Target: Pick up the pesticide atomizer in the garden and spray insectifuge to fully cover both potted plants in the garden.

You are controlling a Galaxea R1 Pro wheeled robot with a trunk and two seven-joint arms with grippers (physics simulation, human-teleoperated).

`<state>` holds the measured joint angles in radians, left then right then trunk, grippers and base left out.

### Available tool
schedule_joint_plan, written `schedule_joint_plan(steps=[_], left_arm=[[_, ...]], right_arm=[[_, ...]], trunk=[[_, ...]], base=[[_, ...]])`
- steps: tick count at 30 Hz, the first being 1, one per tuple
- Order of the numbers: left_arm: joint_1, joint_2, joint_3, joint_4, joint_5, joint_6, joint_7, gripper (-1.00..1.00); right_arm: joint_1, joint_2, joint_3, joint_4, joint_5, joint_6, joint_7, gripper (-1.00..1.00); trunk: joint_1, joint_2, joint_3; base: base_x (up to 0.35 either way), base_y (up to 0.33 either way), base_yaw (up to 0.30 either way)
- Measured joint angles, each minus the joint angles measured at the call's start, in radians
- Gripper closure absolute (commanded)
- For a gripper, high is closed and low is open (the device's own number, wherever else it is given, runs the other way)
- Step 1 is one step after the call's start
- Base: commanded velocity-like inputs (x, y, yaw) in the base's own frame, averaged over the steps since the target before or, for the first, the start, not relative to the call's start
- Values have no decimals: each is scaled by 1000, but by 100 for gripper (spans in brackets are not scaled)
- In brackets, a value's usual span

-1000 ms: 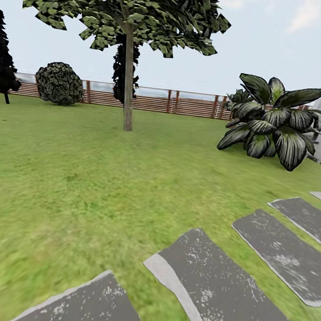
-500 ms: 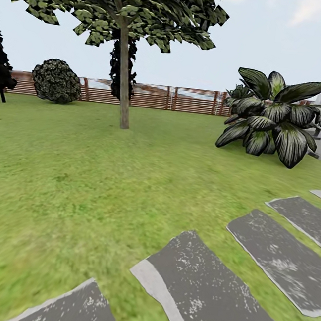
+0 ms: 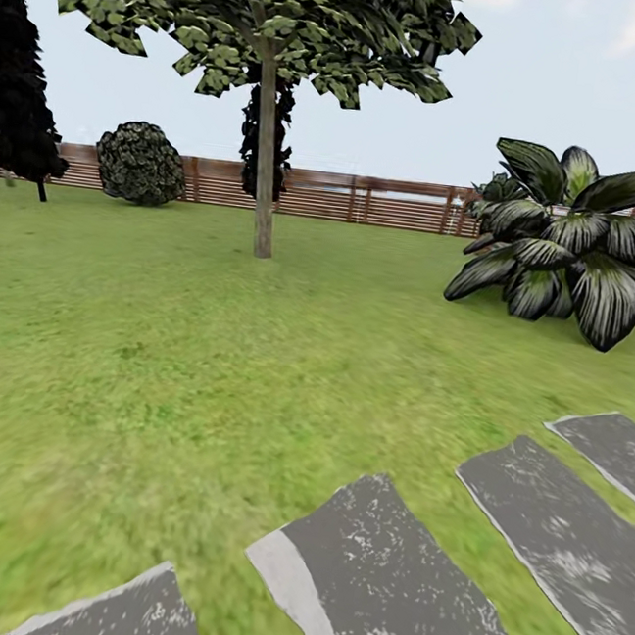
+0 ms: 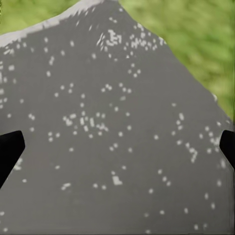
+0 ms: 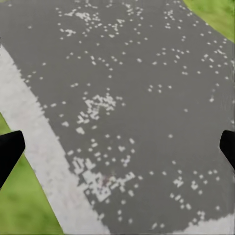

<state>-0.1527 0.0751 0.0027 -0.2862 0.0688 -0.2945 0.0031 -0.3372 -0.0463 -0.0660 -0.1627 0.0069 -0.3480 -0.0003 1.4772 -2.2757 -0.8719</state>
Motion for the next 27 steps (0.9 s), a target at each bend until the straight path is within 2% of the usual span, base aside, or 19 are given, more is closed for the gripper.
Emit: schedule_joint_plan(steps=[11,27], left_arm=[[0,0,0,0,1,0,0,-100],[0,0,0,0,1,0,0,-100]], right_arm=[[0,0,0,0,0,0,0,-100],[0,0,0,1,0,0,-1,-100]], trunk=[[0,0,0],[0,0,0]], base=[[162,-183,277],[105,-13,277]])
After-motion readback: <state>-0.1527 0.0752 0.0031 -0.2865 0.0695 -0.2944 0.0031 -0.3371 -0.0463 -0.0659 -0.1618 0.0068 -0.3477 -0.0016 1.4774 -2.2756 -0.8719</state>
